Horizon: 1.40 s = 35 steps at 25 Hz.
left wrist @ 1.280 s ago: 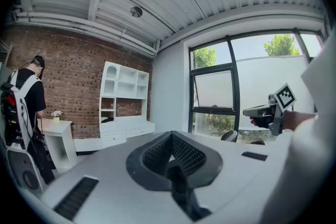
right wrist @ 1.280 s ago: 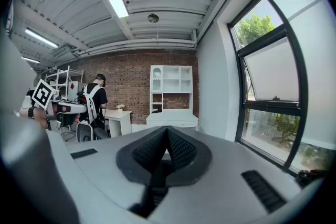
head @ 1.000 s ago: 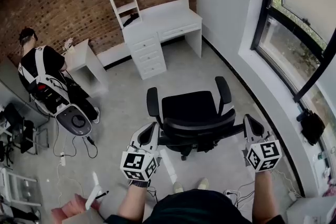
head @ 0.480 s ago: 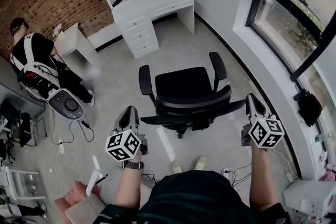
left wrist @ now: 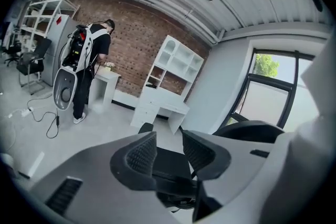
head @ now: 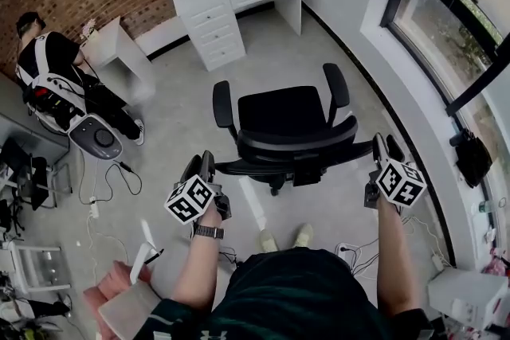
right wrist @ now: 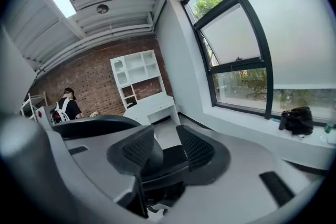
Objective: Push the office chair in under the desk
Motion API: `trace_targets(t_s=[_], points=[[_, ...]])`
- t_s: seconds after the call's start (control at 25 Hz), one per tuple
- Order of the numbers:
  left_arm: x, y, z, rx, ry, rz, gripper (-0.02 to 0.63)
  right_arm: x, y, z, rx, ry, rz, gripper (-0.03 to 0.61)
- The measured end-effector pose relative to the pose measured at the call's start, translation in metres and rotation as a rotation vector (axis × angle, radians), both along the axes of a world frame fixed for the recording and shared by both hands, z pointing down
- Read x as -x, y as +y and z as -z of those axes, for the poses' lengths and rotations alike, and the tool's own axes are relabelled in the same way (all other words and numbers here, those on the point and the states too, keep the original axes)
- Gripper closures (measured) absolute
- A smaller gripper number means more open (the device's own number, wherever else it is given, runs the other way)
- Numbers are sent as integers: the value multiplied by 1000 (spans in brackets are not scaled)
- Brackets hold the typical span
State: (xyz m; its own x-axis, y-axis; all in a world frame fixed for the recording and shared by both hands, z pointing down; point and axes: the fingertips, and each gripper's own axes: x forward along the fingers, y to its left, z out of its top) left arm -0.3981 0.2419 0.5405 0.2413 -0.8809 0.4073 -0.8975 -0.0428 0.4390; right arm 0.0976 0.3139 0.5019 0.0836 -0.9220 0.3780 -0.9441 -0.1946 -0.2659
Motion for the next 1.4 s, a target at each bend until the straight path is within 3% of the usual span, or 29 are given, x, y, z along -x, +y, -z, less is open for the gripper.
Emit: trace_targets(t_s=[0.28, 0.52, 0.64, 0.8, 0.96, 1.08, 1.4], points=[[-8, 1, -46, 125, 153, 136, 323, -14, -12, -35, 78, -108, -89, 337], [-14, -6, -77, 264, 254, 200, 296, -18, -20, -74, 192, -275, -167, 296], [-19, -6, -89, 325, 268, 220, 296, -20, -23, -89, 244, -337, -187, 294], [-17, -10, -97, 341, 258, 268, 298, -23, -26, -110, 304, -359, -220, 295], [-13, -13, -100, 310, 243, 347, 306, -26, -27, -116, 252, -325, -291, 298], [-14, -16, -98, 279, 258, 332, 297, -28, -33, -119, 247, -322, -291, 296], [-18, -36, -103, 306, 235, 339, 311, -34, -58, -126, 279, -317, -286, 298]])
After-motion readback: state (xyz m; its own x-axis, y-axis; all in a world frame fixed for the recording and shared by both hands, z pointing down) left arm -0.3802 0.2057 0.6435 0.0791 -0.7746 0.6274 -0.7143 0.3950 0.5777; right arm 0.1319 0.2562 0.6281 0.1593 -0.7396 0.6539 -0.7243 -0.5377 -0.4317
